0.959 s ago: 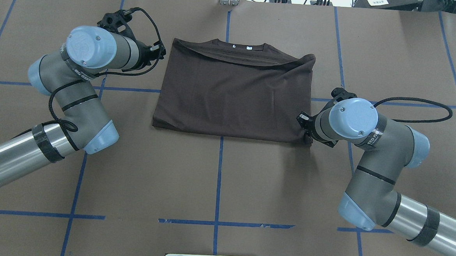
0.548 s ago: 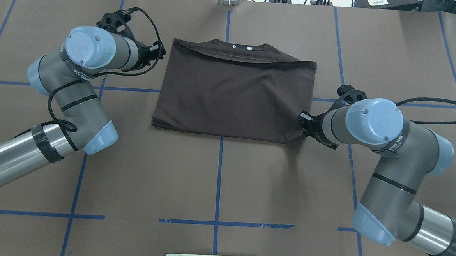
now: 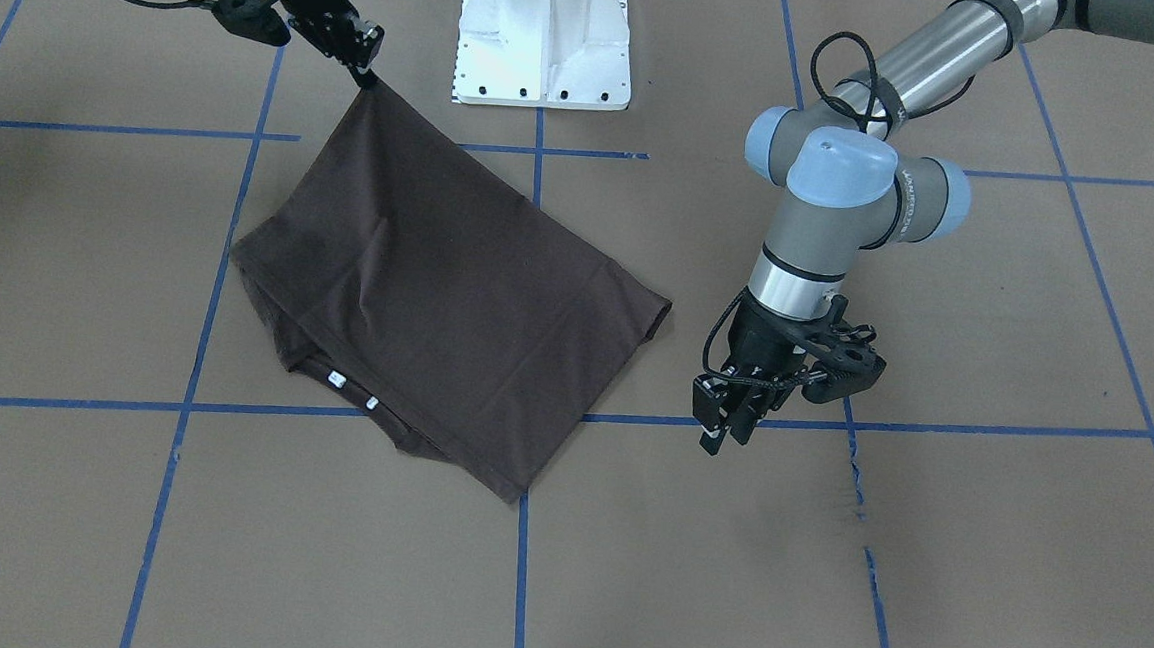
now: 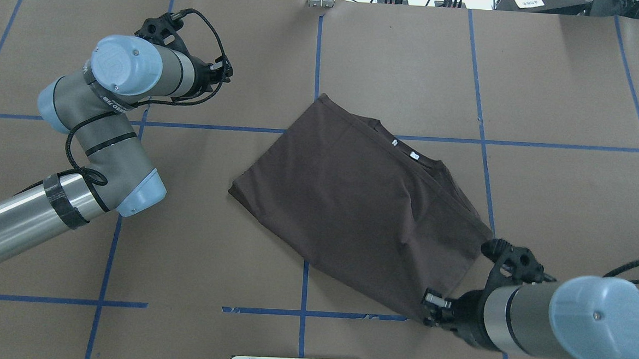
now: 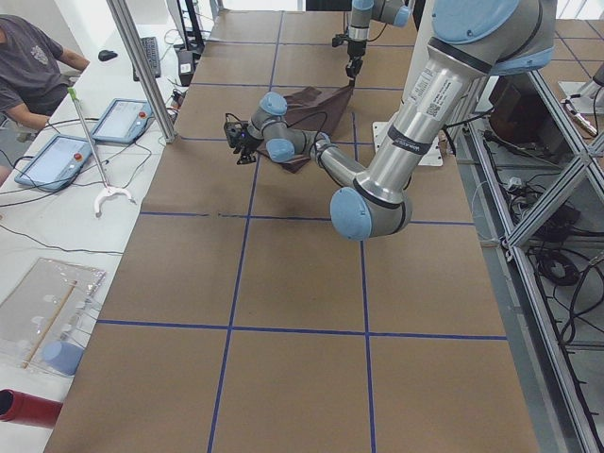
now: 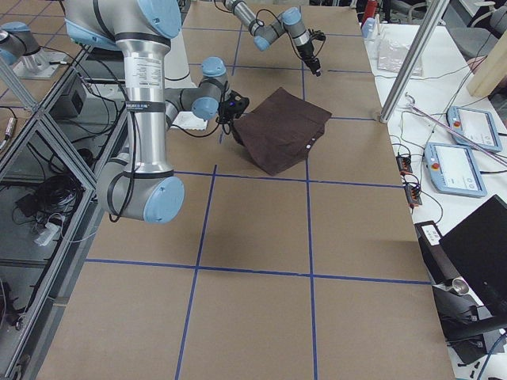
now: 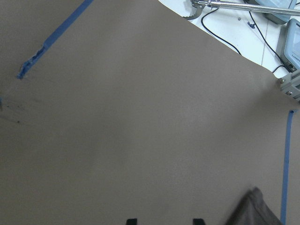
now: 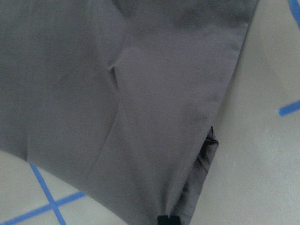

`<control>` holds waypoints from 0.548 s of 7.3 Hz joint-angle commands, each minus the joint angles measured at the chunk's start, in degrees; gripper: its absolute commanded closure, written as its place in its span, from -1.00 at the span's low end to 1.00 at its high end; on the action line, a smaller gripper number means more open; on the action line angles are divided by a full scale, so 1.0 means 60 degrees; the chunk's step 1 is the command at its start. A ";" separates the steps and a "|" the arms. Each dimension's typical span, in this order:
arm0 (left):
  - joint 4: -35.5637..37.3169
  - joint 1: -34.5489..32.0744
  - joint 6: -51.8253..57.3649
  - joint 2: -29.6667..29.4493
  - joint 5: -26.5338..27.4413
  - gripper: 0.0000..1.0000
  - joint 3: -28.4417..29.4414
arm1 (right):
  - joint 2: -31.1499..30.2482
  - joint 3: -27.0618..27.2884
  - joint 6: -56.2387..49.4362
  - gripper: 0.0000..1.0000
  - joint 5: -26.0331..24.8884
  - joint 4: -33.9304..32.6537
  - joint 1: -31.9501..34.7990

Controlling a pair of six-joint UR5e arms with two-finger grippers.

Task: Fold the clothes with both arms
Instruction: 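Grasp the shirt edge with the right gripper and drag it toward the robot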

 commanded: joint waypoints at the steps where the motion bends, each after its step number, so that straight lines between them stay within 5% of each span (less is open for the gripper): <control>1: -0.0048 0.0015 -0.0117 0.0043 -0.0122 -0.01 -0.0390 | -0.0127 0.0245 0.0257 -0.98 -0.0021 -0.0001 -0.1472; 3: 0.0024 0.0654 -0.1678 0.0669 -0.1028 -0.05 -0.1936 | -0.0141 0.0244 0.0346 -1.00 -0.0241 -0.0001 -0.1683; 4: 0.0054 0.1616 -0.2106 0.1747 -0.0915 -0.04 -0.3121 | -0.0156 0.0245 0.0346 -1.00 -0.0241 -0.0001 -0.0971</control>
